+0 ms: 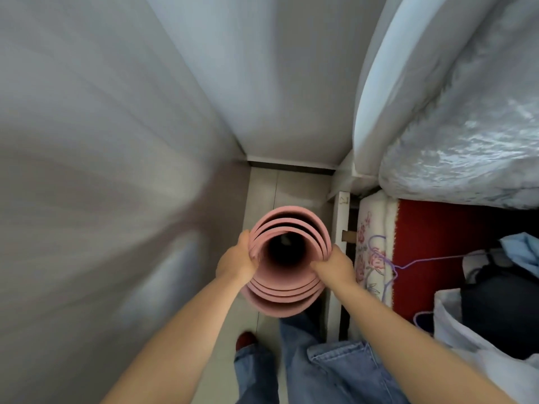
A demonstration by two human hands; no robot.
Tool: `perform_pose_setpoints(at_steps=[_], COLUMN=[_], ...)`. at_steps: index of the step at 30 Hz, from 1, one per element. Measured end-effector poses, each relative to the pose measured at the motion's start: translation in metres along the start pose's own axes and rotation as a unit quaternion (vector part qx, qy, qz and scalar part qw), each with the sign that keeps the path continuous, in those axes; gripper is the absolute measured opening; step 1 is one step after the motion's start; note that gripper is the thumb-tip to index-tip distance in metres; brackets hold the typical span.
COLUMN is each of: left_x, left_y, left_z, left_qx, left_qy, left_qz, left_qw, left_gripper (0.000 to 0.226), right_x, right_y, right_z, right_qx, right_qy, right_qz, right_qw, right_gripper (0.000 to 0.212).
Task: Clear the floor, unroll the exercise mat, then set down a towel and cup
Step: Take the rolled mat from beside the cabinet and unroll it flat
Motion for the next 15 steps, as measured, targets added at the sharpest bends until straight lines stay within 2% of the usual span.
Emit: perform_pose_setpoints(at_steps=[8, 15], left_x=[-0.008, -0.014], left_y=[-0.011, -0.038], left_z=[-0.025, -0.073], left_qx=[-0.021, -0.022], left_qy=[0.013, 0.060], left_qz=[0.014, 0.006], left_qw=[1.000, 0.998], left_gripper=[0.048, 0.040], right_x=[-0.006, -0.031], right_y=[0.014, 0.035], right_z=[-0.022, -0.078], right_qx=[0.045, 0.105], right_qy=[0.000, 0.054], right_qz=[-0.019, -0.048], right_qw=[0.999, 0.992], right_gripper=[0.040, 0.034])
Point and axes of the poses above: each hand's wrist, its own z-axis towards the middle knuckle, its own x-axis out of the back of the hand, y = z × x, the point moved 1 cm from there along z, towards the middle knuckle, and after that the axes turned 9 degrees about -y, right-handed, at the moved point
